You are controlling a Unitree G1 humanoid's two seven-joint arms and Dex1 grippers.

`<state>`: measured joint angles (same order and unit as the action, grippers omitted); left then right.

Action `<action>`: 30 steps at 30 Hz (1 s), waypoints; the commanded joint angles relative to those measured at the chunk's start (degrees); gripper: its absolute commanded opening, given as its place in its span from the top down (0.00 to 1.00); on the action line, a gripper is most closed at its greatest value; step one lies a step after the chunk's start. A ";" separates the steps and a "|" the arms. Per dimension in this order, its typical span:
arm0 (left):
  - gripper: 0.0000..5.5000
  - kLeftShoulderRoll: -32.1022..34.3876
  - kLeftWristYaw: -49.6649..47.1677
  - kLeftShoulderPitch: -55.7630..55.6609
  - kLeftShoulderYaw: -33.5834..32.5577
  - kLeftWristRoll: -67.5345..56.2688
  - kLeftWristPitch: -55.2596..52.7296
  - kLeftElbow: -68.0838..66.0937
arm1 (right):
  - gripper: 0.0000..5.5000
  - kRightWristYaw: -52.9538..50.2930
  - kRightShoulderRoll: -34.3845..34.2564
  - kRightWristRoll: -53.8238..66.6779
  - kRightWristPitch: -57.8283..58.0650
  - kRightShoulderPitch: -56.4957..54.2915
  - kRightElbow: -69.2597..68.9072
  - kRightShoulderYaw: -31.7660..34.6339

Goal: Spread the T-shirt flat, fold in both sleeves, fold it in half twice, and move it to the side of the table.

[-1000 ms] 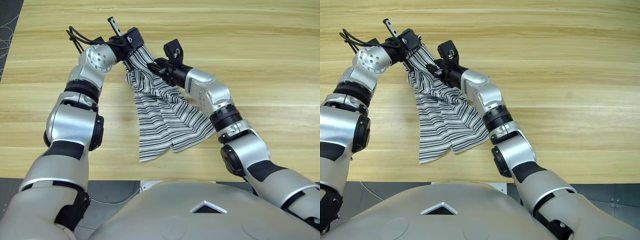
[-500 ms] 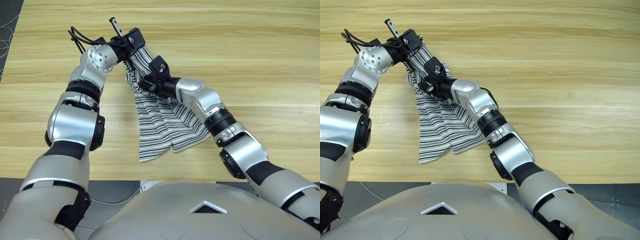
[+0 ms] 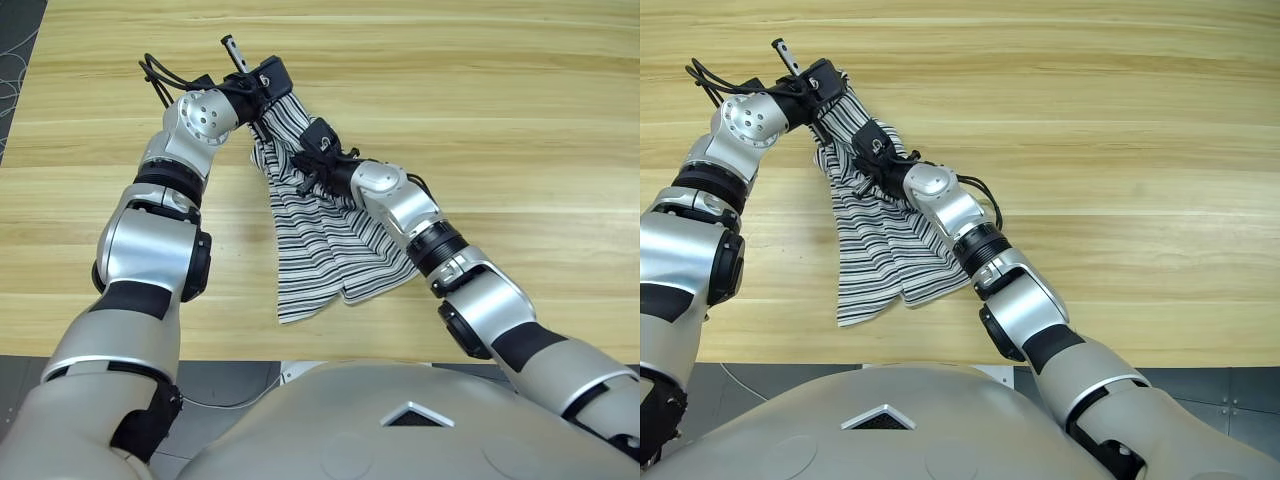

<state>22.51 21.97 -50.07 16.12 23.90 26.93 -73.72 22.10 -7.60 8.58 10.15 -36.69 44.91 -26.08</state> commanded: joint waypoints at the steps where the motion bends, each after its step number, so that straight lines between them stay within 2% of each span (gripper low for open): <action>1: 0.98 -0.12 0.03 -0.88 0.34 0.38 -0.34 -0.30 | 0.98 -0.42 -10.89 -0.37 -0.48 -1.48 -0.77 0.69; 5: 0.98 -0.12 0.04 -0.96 0.28 0.32 -0.32 -0.27 | 0.98 -1.03 -10.31 -0.20 -0.84 -2.01 -1.04 1.65; 8: 0.98 -0.12 0.02 -0.92 0.26 0.30 -0.39 -0.31 | 0.98 -1.65 -7.44 0.81 -0.55 -3.31 -2.80 4.46; 14: 0.98 0.37 -0.08 -0.64 0.06 0.17 -0.43 -0.38 | 0.98 -2.25 4.87 2.33 0.12 -6.17 -4.28 15.80; 19: 0.98 1.09 0.18 -0.40 -0.17 -0.02 -0.10 -0.32 | 0.98 -3.26 14.24 0.86 -2.60 -8.13 4.82 23.59; 26: 0.98 2.35 0.37 0.16 -0.80 -0.47 0.44 -0.07 | 0.98 -5.79 23.90 -2.28 -8.03 -8.70 22.06 28.68; 30: 0.98 2.65 0.31 0.68 -1.04 -0.61 0.65 -0.03 | 0.98 -6.74 25.84 -2.47 -9.24 -8.53 26.54 31.28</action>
<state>24.25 22.03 -49.96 15.51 23.76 27.51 -73.87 16.02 17.26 6.30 1.54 -44.73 69.89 3.93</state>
